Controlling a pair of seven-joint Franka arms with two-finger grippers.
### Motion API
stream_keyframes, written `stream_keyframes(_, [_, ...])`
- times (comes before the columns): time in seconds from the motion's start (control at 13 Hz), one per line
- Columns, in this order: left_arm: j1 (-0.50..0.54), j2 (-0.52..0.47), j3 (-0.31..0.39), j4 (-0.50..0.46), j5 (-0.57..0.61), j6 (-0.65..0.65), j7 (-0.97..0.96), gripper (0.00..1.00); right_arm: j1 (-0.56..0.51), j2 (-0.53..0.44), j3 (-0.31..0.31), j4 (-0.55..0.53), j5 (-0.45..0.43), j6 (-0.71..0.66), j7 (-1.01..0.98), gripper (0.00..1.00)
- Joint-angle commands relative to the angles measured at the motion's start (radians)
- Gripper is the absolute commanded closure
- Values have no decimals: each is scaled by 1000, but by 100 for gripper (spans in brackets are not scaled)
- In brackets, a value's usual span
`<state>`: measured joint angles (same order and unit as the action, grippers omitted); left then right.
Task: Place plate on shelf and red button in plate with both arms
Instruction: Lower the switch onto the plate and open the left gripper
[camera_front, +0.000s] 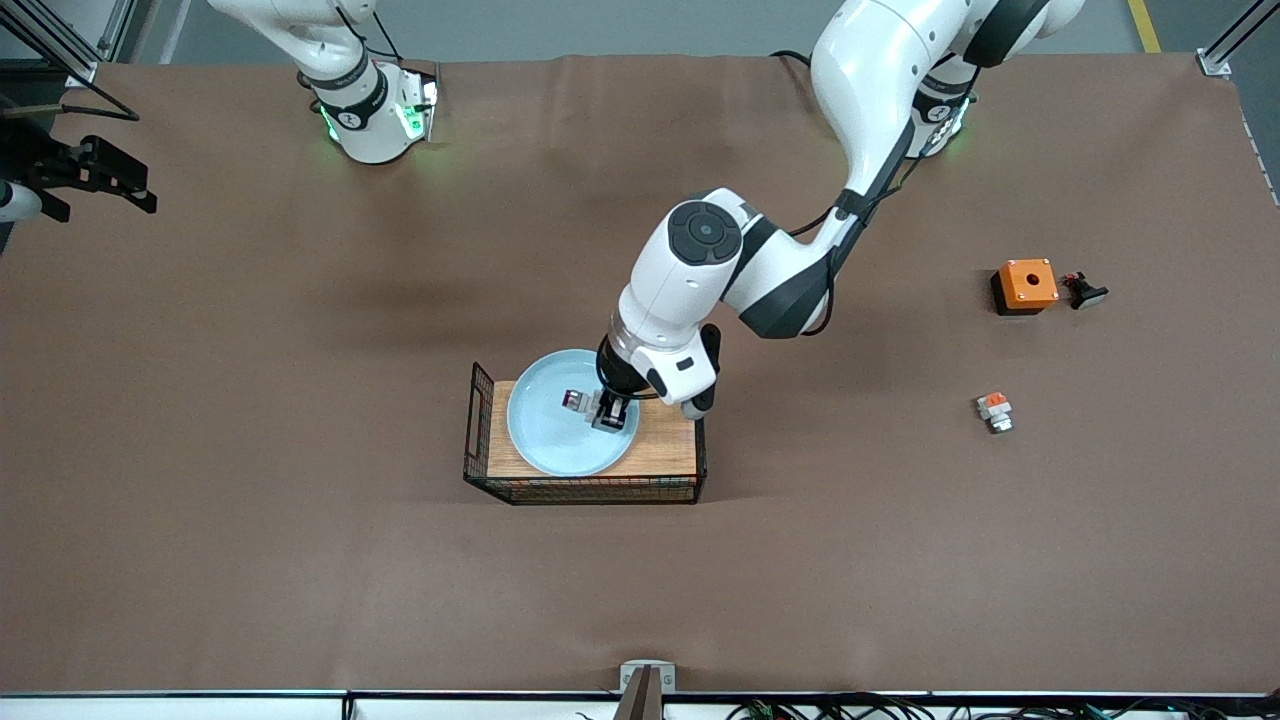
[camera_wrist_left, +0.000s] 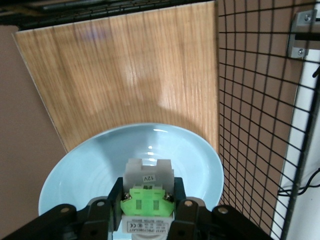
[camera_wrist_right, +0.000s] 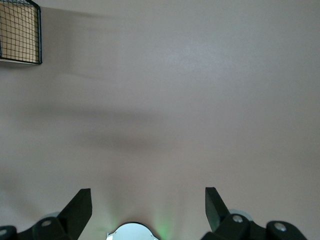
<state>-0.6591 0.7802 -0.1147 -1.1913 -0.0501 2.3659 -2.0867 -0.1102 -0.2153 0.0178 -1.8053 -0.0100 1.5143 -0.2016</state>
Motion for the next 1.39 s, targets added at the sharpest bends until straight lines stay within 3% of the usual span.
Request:
stream_keyframes(0.0, [-8, 34, 10, 42, 10, 19, -71, 100, -2, -38, -10, -13, -18, -28, -6, 0])
stream_keyframes(0.15, [-10, 36, 12, 42, -8, 19, -76, 99, 44, -36, -68, 7, -18, -46, -10, 0])
stream_keyframes(0.69, [-14, 34, 9, 39, -11, 13, -73, 96, 46, -33, -61, 54, -19, -51, -15, 0])
stream_keyframes(0.77, [-14, 34, 10, 39, -10, 9, -72, 85, 46, -35, -53, 52, -19, -48, -12, 0])
stream_keyframes(0.85, [-14, 36, 20, 39, -8, 9, -56, 64, 46, -35, -39, 55, -21, -43, -9, 0])
stream_keyframes(0.93, [-19, 34, 20, 39, -8, 7, -26, 3, 46, -36, -33, 57, -21, -45, -9, 0])
stream_keyframes(1.31, [-10, 19, 10, 42, -11, -105, -21, 0, 38, -27, -42, 179, -18, -135, -16, 0])
